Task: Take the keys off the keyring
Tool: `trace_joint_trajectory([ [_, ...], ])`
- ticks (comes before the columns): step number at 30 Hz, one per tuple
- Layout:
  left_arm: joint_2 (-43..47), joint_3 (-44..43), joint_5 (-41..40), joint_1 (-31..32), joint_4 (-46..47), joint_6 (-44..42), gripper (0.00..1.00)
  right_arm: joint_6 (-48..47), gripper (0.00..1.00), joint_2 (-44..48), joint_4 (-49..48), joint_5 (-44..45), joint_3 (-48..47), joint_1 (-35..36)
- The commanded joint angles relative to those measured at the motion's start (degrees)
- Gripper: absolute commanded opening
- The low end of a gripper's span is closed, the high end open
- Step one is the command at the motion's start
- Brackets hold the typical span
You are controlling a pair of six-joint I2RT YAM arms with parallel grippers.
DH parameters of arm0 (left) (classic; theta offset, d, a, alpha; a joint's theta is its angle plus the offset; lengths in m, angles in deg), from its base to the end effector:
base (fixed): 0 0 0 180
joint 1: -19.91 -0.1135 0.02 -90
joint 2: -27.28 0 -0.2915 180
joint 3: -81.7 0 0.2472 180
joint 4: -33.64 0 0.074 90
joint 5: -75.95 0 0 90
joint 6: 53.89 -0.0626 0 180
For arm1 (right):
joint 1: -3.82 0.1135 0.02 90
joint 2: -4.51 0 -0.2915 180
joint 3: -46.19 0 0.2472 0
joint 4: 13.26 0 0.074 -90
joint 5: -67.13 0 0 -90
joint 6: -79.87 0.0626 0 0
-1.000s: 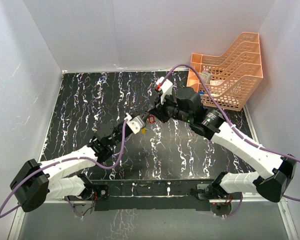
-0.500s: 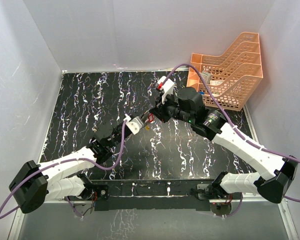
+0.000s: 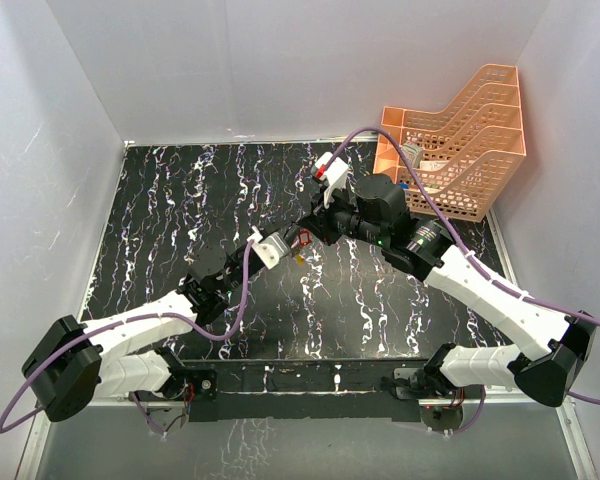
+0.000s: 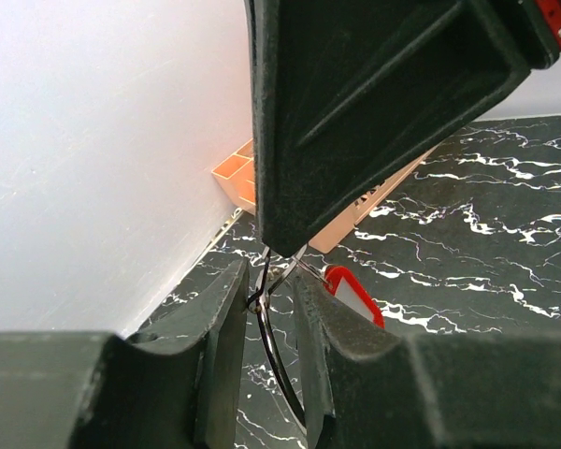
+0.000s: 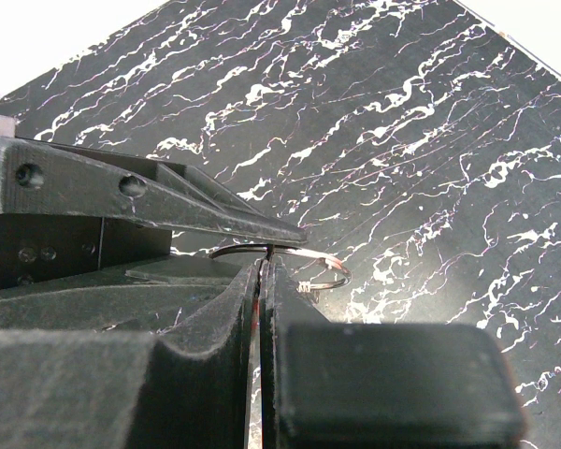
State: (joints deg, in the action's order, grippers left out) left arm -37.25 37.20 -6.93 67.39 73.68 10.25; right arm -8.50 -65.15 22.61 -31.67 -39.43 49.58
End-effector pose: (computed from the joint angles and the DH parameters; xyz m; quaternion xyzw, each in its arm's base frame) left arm 0.1665 -0.1930 0.3386 0.3826 0.4287 -0.1883 0.7964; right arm 0.1913 0.2102 0.4085 -0.3475 0.7400 0.2876 0.4990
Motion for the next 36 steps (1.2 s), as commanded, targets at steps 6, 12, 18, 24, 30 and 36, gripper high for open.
trace_joint_trajectory([
  [6,-0.07,-0.92,1.81,0.43,6.46,1.87,0.22,0.44,0.00,2.14,-5.39,-0.10,-1.62,0.47],
  [12,2.52,-0.13,2.31,0.42,7.98,2.72,0.21,0.41,0.00,1.97,-5.30,0.25,-1.30,0.47],
  [18,2.74,0.33,2.52,0.42,8.34,4.43,0.03,0.81,0.00,2.31,-5.52,0.34,-1.20,0.47],
  [24,4.12,0.31,0.04,0.46,8.56,5.16,0.00,1.03,0.00,2.66,-5.18,1.36,-0.76,0.47],
  [30,6.80,-1.07,-4.71,0.50,5.17,4.91,0.00,1.12,0.00,3.14,-5.14,3.10,0.09,0.47],
  [36,8.77,-0.84,-5.84,0.50,5.67,4.99,0.00,0.94,0.00,2.67,-4.75,3.18,-0.01,0.47],
])
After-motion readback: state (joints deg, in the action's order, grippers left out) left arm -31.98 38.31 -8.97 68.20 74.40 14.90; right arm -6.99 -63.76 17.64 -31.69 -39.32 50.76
